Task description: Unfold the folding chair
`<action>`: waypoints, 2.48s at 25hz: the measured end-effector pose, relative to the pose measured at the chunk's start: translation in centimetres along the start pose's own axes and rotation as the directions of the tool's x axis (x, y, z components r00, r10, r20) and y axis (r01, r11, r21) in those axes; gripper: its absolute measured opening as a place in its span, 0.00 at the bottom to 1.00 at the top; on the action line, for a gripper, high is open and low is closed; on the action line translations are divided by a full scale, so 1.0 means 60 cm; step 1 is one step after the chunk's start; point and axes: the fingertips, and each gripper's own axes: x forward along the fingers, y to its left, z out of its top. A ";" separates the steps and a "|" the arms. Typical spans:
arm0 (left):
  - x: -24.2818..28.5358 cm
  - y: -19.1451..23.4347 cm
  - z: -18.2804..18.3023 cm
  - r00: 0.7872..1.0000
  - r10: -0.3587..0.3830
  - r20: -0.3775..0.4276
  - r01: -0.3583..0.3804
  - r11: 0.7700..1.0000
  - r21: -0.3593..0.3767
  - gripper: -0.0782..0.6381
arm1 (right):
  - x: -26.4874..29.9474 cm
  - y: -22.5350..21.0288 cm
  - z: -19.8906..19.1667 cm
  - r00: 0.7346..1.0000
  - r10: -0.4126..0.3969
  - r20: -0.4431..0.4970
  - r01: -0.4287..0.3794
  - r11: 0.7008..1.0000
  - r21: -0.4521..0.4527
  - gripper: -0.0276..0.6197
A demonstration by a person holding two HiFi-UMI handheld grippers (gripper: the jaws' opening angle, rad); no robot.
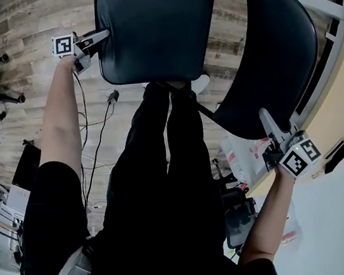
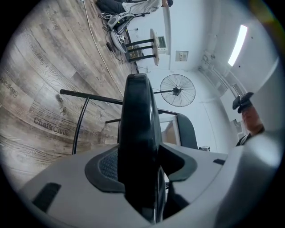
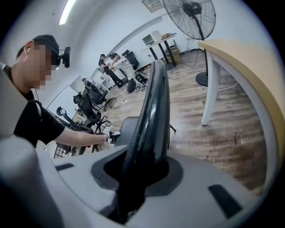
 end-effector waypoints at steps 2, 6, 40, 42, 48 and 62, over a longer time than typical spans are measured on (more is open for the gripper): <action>-0.001 0.003 0.003 1.000 -0.002 -0.004 0.002 1.000 0.017 0.43 | 0.004 0.006 0.000 1.000 0.026 -0.016 -0.027 1.000 -0.015 0.18; -0.002 0.009 0.007 0.999 0.021 0.029 -0.021 1.000 -0.003 0.44 | 0.012 0.020 0.000 0.999 0.043 -0.027 -0.043 0.999 0.014 0.19; -0.117 -0.133 -0.001 0.887 0.448 0.113 -0.462 0.858 0.222 0.59 | -0.030 0.064 0.085 0.992 -0.091 0.090 0.081 0.991 0.102 0.46; -0.118 -0.186 -0.013 0.884 0.450 0.126 -0.467 0.854 0.230 0.59 | -0.053 0.070 0.101 0.991 -0.079 0.104 0.070 0.993 0.092 0.46; -0.115 -0.384 -0.086 0.876 0.432 0.213 -0.478 0.834 0.275 0.59 | -0.131 0.105 0.138 0.980 -0.040 0.196 0.035 0.999 0.026 0.46; 0.003 -0.959 -0.239 0.895 0.187 0.406 -0.418 0.670 0.614 0.59 | -0.308 0.402 0.200 0.871 0.332 0.361 -0.132 0.867 -0.480 0.46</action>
